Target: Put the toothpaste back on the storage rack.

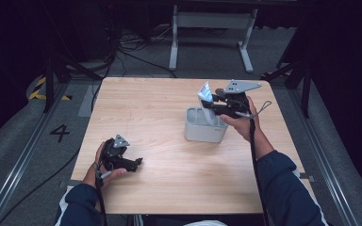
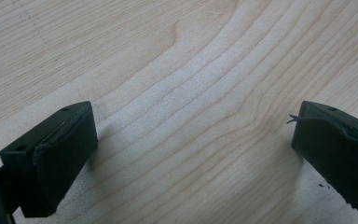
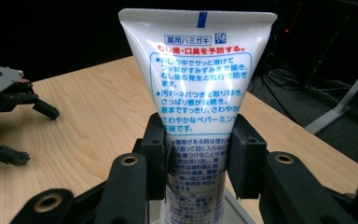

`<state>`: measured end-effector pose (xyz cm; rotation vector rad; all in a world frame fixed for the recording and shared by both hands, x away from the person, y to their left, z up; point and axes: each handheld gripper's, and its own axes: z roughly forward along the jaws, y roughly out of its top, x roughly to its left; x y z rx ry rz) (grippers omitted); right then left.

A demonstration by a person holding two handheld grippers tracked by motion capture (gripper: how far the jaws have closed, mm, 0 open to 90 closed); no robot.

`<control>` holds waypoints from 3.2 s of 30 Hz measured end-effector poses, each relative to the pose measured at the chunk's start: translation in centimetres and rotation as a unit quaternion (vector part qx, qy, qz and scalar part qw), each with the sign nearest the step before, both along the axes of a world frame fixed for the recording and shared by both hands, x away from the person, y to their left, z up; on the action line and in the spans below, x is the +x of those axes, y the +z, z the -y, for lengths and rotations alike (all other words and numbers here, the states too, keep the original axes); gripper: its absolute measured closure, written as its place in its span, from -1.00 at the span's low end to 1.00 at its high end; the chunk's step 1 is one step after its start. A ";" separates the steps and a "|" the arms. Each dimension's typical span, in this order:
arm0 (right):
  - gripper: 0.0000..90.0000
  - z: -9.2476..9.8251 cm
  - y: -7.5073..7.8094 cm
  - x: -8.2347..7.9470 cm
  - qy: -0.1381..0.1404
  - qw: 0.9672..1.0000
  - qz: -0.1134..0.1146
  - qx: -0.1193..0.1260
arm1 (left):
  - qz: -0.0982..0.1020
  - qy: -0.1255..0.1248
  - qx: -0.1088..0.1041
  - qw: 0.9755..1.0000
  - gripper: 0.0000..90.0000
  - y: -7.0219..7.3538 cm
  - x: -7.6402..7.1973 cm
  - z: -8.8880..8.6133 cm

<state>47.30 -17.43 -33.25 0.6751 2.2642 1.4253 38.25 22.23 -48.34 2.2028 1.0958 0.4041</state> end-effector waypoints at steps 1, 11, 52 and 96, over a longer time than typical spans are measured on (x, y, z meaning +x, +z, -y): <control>0.44 0.0 -0.1 0.0 -0.002 1.000 0.000 -0.002 | 0.000 0.000 -0.001 1.000 -0.99 0.0 0.0 0.0; 0.44 0.4 -1.7 -0.2 -0.005 1.000 -0.005 -0.019 | 0.000 0.000 0.000 1.000 -0.99 0.0 0.0 0.0; 0.41 1.6 -4.8 -0.9 -0.001 0.997 -0.015 -0.070 | 0.000 0.000 0.000 1.000 -0.99 0.0 0.0 0.0; 0.17 1.9 -5.0 -1.4 -0.003 0.997 -0.019 -0.077 | 0.000 0.000 -0.001 1.000 -0.99 0.0 0.0 0.0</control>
